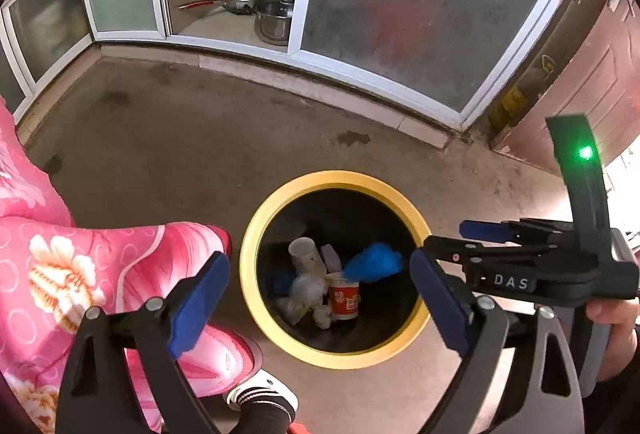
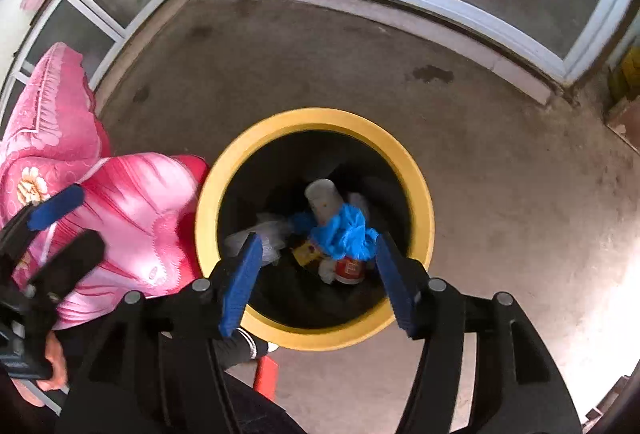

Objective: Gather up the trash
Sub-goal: 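Carry the mesh netting and blue glove over the yellow bin and release both, then move both open tools back over the table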

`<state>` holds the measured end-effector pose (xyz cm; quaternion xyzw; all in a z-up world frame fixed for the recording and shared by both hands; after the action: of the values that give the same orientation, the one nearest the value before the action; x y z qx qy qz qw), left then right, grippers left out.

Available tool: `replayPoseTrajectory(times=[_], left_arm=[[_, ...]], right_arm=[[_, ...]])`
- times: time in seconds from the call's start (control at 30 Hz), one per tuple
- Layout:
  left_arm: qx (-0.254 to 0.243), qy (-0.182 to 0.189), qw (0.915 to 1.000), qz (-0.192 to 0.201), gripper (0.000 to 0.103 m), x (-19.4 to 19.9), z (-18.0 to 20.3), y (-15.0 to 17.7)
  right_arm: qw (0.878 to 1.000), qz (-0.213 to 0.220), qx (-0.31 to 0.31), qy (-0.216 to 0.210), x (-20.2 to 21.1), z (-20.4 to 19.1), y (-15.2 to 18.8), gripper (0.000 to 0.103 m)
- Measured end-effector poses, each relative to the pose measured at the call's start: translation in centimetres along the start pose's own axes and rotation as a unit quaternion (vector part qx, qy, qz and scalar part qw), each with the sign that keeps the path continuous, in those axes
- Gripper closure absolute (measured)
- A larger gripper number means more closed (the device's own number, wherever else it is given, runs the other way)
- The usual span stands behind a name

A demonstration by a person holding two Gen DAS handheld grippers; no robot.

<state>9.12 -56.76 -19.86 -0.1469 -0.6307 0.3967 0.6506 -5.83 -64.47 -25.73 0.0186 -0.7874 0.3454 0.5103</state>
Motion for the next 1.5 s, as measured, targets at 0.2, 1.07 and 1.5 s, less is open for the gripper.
replayPoseTrajectory(times=[0.2,1.07,1.5], left_arm=[[0.016,0.026,0.9987,0.041,0.014,5.0,0.1,-1.2],[0.225,-0.413,0.8669,0.165,0.008,48.3,-38.5,14.3],[0.26,-0.442,0.8429,0.162,0.008,48.9,-46.8,16.0]], right_arm=[[0.994,0.105,-0.01,0.018,6.2,1.1,-1.3,0.041],[0.86,0.179,0.306,-0.366,17.4,-45.3,-1.1,0.024],[0.82,0.146,0.426,-0.353,11.6,-63.3,1.4,0.024]])
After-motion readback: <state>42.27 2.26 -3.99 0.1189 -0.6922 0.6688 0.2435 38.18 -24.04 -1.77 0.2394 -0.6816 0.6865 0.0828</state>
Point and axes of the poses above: each gripper's, at about its wrist camera, not at the fingertips, and x roughly against the way its jaws point, z to its right, y to its underside, the point moved 7 cm from there along -x, roughly the way its jaws point, and after that the axes turned 15 degrees about z, right-handed, at the moved point
